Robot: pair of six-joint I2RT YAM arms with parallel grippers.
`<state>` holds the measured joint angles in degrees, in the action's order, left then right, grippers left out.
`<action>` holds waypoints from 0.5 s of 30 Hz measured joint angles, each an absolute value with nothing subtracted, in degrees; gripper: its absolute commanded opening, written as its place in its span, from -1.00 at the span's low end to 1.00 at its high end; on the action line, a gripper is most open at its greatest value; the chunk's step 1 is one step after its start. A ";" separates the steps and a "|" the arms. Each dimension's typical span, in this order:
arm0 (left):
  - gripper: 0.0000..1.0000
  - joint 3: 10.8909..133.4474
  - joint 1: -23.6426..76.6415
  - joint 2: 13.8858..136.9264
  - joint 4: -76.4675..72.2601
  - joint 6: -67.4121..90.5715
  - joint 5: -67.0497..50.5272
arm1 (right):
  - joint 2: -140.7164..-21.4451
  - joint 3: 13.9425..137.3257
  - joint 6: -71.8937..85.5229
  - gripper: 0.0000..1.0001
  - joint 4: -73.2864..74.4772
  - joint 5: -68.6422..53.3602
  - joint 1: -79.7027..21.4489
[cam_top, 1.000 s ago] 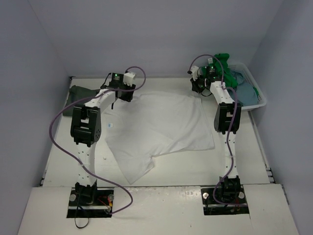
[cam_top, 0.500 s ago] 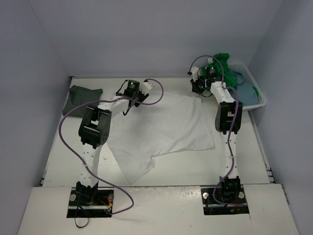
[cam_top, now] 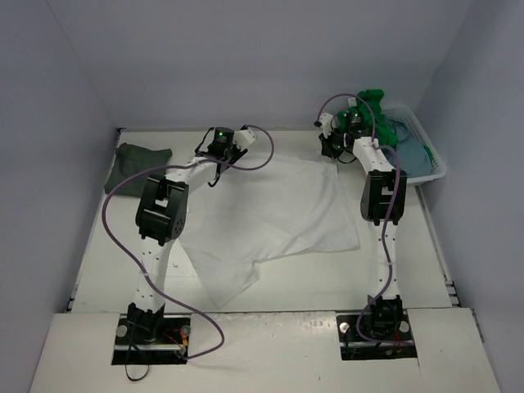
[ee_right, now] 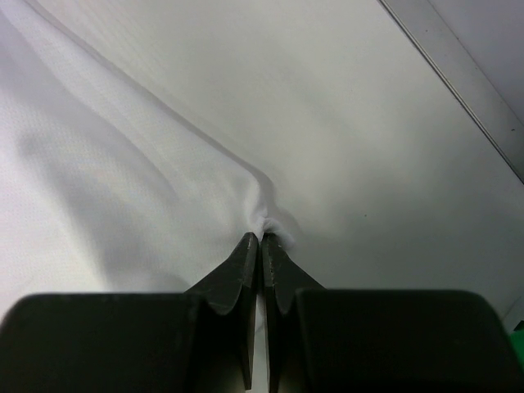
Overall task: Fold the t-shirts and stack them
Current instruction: Pick up the flattened T-shirt from the center of the board.
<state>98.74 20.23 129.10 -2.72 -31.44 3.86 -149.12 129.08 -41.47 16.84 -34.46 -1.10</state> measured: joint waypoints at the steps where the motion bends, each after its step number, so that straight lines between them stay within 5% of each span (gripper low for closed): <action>1: -0.06 99.55 20.18 129.60 -2.28 -31.31 3.79 | -149.01 128.95 -41.50 -1.00 16.88 -34.52 -1.10; 15: -0.05 103.92 19.51 131.90 4.21 -28.69 2.35 | -148.51 128.03 -41.71 -1.00 16.88 -35.07 -0.78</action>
<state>103.92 19.51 131.90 4.21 -28.69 2.35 -148.51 128.03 -41.71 16.88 -35.07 -0.78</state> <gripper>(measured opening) 0.473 0.009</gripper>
